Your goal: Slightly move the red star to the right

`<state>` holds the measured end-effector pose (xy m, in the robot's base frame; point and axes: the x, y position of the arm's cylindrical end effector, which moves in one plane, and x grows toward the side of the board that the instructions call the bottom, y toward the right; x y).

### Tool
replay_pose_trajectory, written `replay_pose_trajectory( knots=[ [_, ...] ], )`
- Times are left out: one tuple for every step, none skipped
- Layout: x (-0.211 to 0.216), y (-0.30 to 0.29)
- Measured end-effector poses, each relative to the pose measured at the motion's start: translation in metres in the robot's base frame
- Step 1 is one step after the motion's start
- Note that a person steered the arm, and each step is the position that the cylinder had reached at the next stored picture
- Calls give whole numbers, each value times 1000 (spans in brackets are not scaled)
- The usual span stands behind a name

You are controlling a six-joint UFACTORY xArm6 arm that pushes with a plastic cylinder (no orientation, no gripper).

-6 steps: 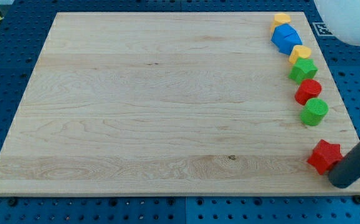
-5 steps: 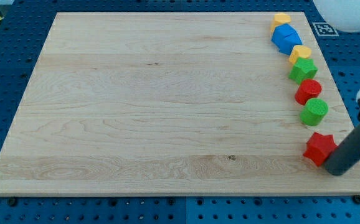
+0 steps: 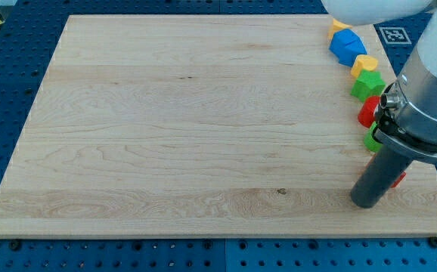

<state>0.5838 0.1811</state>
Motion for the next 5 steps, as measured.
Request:
replay_pose_trajectory(
  knots=[
    [-14,5],
    [-29,6],
    [-35,8],
    [-42,15],
    [-55,15]
  ],
)
